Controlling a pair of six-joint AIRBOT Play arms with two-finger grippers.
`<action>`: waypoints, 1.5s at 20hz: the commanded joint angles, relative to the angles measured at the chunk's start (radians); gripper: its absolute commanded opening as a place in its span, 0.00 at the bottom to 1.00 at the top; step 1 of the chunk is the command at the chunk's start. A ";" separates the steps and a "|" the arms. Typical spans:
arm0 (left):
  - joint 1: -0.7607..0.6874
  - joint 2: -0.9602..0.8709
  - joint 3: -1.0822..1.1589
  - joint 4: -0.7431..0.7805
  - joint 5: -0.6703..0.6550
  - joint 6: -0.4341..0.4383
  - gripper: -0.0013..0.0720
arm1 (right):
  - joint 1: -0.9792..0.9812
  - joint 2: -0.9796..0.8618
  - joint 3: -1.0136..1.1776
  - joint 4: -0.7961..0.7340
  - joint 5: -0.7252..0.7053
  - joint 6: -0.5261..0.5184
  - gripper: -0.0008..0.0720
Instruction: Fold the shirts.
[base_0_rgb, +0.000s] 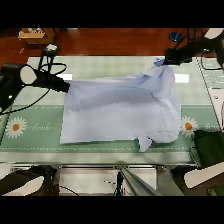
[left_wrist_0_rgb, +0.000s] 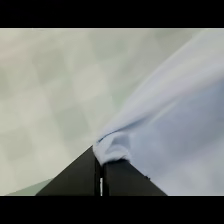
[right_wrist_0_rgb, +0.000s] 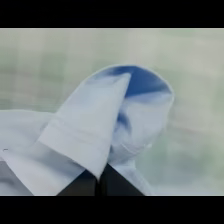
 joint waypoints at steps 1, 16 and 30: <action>0.010 -0.092 -0.002 0.028 0.076 0.019 0.06 | 0.037 -0.058 0.000 0.009 -0.052 -0.009 0.14; 0.402 -0.008 0.008 -0.441 -0.611 0.137 0.91 | -0.421 0.452 -0.417 0.092 0.286 -0.138 0.61; 0.621 0.051 -0.510 -0.463 -0.653 0.193 0.93 | -0.644 0.635 -0.876 0.136 0.064 -0.211 0.60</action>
